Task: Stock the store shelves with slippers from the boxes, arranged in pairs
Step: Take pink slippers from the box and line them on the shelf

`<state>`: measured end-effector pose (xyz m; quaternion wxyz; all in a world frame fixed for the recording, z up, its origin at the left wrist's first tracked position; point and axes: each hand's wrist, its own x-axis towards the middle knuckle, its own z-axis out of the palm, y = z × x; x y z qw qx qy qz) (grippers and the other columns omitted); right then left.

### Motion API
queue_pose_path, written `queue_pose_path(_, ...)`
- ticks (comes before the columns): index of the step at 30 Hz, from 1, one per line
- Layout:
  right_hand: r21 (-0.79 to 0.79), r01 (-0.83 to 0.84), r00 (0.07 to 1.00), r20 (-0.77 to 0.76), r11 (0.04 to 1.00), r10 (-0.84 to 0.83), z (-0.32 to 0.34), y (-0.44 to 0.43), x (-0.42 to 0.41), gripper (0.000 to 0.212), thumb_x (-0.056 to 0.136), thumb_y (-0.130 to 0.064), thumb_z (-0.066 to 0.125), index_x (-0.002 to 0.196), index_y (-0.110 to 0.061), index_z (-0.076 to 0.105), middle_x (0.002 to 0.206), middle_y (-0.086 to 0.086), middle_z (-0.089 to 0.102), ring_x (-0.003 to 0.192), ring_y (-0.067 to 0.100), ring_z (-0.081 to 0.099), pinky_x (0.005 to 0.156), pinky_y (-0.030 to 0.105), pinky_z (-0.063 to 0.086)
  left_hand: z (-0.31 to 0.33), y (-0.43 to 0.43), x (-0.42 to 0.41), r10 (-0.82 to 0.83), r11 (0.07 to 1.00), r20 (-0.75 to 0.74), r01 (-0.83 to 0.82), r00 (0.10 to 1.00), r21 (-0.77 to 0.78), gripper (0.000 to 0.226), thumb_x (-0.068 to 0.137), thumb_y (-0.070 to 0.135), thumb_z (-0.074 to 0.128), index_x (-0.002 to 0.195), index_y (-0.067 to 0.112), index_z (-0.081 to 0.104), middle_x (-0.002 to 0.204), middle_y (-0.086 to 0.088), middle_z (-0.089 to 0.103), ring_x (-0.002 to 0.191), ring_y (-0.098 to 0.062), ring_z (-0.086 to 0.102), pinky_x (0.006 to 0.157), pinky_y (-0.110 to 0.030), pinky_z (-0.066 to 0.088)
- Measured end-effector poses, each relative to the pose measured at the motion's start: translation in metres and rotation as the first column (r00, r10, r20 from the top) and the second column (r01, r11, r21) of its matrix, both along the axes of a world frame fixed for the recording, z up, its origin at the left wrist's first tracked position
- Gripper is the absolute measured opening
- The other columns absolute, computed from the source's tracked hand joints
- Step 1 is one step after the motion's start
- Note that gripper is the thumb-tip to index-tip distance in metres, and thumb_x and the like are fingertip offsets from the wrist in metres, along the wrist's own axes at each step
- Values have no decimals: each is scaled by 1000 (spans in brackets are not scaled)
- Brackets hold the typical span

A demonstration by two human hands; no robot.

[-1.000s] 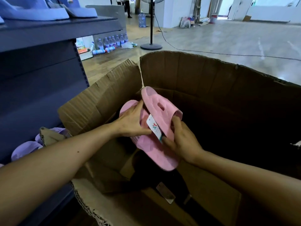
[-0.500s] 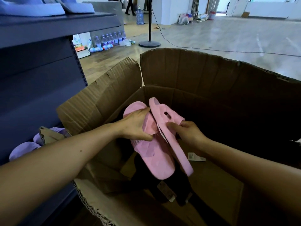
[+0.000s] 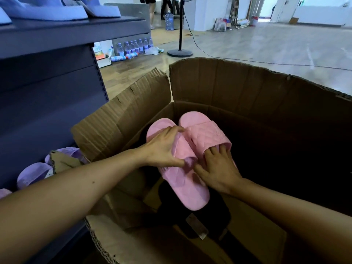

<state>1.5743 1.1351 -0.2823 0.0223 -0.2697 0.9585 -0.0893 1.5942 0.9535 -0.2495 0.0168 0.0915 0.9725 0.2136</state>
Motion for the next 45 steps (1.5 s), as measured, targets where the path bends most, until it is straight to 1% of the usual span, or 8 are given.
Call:
queue_pose_path(7,125,-16,1000,-8,992,17,10,-22,6,98,56,-63,-4,122,-14,49,135,11,43,130,37,28,114,56,7,-1,-1,12,62,998,78,-61,995,-16,87,72,36,74,140,15,24,143,-6,35,130,-20,36,101,-23,28)
queue_pose_path(11,181,-52,998,-28,982,57,24,-23,9,59,91,-51,18,120,-14,53,133,7,48,129,32,33,113,53,14,4,-2,12,125,992,92,-125,988,-2,83,65,47,72,127,16,27,129,-8,45,119,-24,45,99,-33,39)
queue_pose_path(14,83,-66,991,-114,994,76,40,-20,10,40,95,-40,32,105,-13,60,118,7,60,112,29,49,93,37,34,18,-2,13,129,992,74,-127,989,-24,82,60,61,67,118,21,27,119,-9,51,113,-25,50,95,-40,44)
queue_pose_path(18,55,-95,968,-228,994,105,75,-22,17,37,96,-40,37,98,-12,60,111,5,62,105,25,54,66,28,26,52,-7,19,117,990,18,-116,993,-78,77,64,70,63,121,26,35,118,-4,59,108,-26,56,91,-37,46)
queue_pose_path(27,55,-64,919,-385,996,80,248,-39,65,32,94,-35,43,101,-9,61,114,8,62,114,29,46,80,35,34,211,-17,80,139,990,-254,-132,957,46,69,71,60,63,124,20,48,121,-7,58,111,-26,54,92,-36,45)
queue_pose_path(33,-137,-143,968,-227,980,109,383,-62,117,34,90,-33,51,59,-22,46,87,10,63,83,27,56,66,27,27,348,-39,143,214,974,-250,-188,944,124,70,71,60,65,124,18,49,128,0,51,116,-24,50,96,-33,41)
queue_pose_path(39,-302,-209,973,30,930,229,495,-102,193,35,73,-51,36,51,-24,28,64,-5,47,69,21,48,62,30,29,468,-61,252,403,913,-232,-407,885,32,67,69,68,50,116,21,55,123,4,49,115,-18,44,88,-26,35)
queue_pose_path(45,-427,-334,888,156,841,432,563,-152,285,29,80,-22,63,58,-7,51,63,5,49,65,20,43,58,29,21,551,-93,386,560,827,-162,-560,812,47,72,63,73,52,118,27,57,126,5,48,120,-16,40,101,-34,39)
